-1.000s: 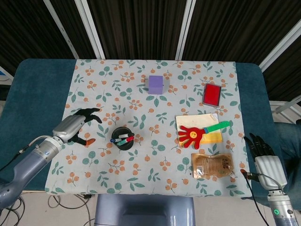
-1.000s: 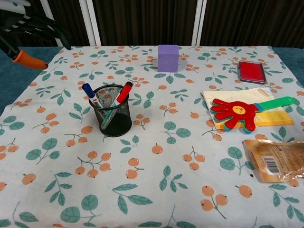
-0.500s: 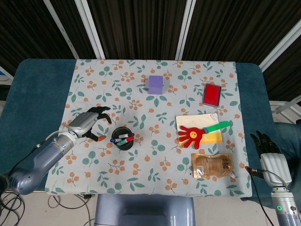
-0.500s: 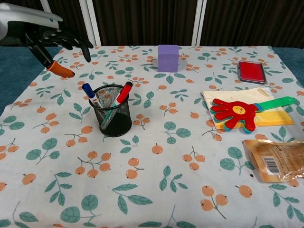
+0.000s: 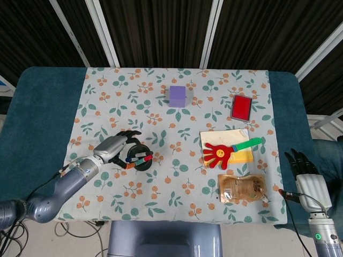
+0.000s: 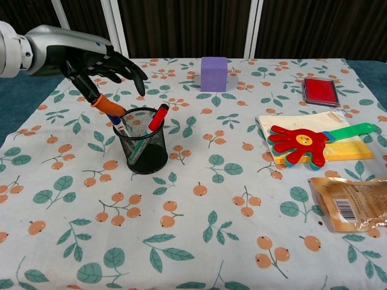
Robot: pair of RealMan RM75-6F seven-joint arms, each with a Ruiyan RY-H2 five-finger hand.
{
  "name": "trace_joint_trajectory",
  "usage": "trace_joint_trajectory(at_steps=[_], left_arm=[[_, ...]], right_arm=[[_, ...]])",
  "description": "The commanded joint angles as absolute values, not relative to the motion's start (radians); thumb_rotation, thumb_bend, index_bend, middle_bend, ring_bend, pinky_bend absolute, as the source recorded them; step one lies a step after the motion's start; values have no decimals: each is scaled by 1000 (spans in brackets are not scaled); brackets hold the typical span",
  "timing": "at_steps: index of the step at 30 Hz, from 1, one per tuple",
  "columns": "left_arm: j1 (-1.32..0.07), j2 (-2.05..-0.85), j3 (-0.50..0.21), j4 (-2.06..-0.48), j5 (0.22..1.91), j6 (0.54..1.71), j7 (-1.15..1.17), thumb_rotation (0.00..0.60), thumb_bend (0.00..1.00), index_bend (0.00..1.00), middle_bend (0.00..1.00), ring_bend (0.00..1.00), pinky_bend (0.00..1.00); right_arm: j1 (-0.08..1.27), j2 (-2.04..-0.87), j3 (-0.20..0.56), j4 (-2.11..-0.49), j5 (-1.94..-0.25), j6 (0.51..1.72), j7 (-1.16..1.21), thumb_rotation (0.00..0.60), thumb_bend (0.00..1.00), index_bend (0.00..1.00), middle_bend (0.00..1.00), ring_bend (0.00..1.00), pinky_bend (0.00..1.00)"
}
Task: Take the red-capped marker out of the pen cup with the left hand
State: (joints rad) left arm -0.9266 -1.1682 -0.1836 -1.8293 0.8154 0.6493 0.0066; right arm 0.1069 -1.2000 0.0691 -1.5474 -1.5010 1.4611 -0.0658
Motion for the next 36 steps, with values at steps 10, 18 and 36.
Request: trace_joint_trajectory(at_steps=[10,18,36], left_arm=[[-1001,-1294,-139,-1807,659,763,146,600,236,377,80,0,0],[-1009,-1310,-137,-1811,638,792,168,600,239,406,85,0,0],[-1015,-1318,-141,-1803,625,789,168,600,239,410,87,0,0]], right_arm=[[105,-1196,71,-1548,-1499,1466,-58,600,38,76,0,32,192],[106,-1194,75,-1551,-1497,1468,-55,600,38,76,0,32,192],[111,-1201,72,-1553,-1498,1460,-67,600,38,76,0,32,192]])
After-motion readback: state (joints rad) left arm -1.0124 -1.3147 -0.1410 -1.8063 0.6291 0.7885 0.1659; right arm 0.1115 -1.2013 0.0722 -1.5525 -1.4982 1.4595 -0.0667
